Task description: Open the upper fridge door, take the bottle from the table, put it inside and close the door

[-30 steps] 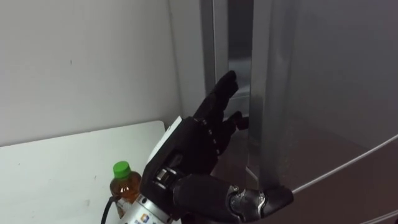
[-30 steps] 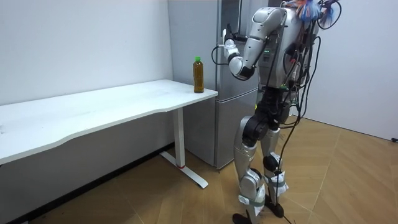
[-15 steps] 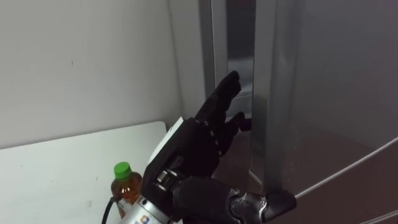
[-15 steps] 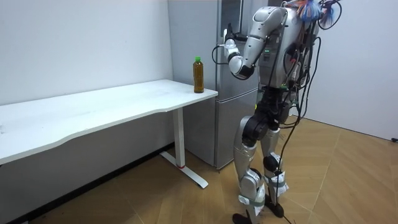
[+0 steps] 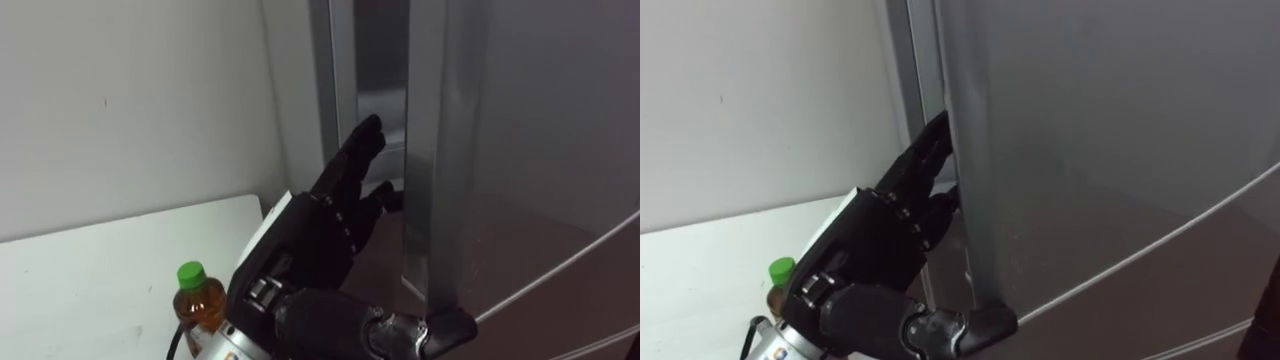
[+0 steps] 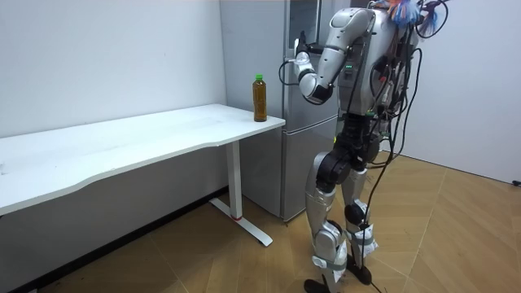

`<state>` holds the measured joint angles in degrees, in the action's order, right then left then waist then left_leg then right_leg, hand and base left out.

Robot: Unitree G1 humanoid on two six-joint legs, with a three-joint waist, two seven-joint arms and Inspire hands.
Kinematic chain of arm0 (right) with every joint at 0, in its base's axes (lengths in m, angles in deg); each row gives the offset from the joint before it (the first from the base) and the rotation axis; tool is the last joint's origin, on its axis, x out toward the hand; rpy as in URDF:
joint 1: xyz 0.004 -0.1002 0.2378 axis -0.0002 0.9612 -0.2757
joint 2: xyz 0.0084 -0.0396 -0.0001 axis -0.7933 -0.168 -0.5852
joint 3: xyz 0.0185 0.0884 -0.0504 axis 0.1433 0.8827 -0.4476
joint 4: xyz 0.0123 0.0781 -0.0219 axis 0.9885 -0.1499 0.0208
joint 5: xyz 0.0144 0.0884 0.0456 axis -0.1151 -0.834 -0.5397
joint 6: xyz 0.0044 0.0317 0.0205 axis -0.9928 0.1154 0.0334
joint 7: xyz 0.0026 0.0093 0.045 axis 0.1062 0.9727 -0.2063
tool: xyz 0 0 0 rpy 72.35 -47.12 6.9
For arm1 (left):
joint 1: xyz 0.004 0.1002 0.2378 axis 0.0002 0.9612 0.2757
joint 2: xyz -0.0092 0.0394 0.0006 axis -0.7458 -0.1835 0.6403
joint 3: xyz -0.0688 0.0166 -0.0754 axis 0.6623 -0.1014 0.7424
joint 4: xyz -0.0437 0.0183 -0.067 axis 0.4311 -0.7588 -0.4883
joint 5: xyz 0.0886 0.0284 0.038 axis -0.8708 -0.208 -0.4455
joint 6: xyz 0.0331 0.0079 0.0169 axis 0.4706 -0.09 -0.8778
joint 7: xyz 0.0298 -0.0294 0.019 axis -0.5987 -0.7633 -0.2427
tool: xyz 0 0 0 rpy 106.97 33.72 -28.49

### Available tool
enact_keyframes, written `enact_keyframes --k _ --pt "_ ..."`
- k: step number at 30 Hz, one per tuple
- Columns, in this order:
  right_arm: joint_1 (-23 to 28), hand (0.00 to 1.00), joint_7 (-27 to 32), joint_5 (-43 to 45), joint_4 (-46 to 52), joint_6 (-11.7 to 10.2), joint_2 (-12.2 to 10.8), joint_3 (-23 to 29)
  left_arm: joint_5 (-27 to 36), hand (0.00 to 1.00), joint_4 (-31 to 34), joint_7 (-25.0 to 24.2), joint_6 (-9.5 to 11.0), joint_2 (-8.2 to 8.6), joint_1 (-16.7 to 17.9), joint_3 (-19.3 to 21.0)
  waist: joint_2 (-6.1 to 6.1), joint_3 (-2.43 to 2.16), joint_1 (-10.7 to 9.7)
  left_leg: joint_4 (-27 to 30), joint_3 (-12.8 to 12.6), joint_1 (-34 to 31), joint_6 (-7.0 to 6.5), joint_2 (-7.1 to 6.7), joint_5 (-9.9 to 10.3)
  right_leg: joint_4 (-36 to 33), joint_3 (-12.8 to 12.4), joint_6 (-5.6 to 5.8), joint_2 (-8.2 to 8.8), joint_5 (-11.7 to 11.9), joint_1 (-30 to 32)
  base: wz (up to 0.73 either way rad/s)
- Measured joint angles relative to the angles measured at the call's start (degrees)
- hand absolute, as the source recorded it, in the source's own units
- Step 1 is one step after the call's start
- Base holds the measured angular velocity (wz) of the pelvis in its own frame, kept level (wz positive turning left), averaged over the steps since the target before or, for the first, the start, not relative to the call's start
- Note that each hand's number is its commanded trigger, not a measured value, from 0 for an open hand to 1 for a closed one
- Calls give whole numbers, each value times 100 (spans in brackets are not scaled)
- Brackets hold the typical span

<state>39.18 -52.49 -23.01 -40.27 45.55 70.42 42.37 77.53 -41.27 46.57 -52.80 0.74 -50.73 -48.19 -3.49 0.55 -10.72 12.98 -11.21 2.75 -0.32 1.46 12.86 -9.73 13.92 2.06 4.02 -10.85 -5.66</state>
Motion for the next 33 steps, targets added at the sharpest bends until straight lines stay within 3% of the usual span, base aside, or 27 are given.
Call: enact_keyframes --k 6,13,17,21,27,33 --pt "-92 0 164 256 205 6 9 -337 -2 0 13 10 13 75 0 -175 -47 -15 7 -35 -145 -3 -40 50 -13 -5 -128 14 -6 93 77 -12" --pt "-167 0 175 441 239 7 4 -454 4 0 13 12 10 204 -54 -486 -146 0 -12 -30 -271 -11 -81 71 5 3 -241 37 -7 177 102 -10" --pt "-169 0 196 430 246 9 48 -641 0 0 -133 10 -66 233 -513 -927 -240 12 -47 -29 -314 -7 -94 72 -4 3 -290 32 -9 195 110 -7" --pt "-231 0 194 429 242 75 84 -641 4 0 -385 -248 -180 432 -928 -1311 -257 18 -154 -53 -425 52 -85 74 -13 17 -400 28 -32 190 141 -14" --pt "-288 0 177 409 267 120 106 -632 -15 0 -805 -631 -512 376 -1103 -1444 -245 26 -313 -75 -518 64 -57 77 -32 7 -544 9 -74 184 229 -12" --pt "-299 0 144 401 272 123 106 -629 -14 0 -808 -850 -554 354 -1103 -1441 -209 46 -310 -72 -523 27 -46 78 -39 19 -596 -2 -84 176 280 -3"
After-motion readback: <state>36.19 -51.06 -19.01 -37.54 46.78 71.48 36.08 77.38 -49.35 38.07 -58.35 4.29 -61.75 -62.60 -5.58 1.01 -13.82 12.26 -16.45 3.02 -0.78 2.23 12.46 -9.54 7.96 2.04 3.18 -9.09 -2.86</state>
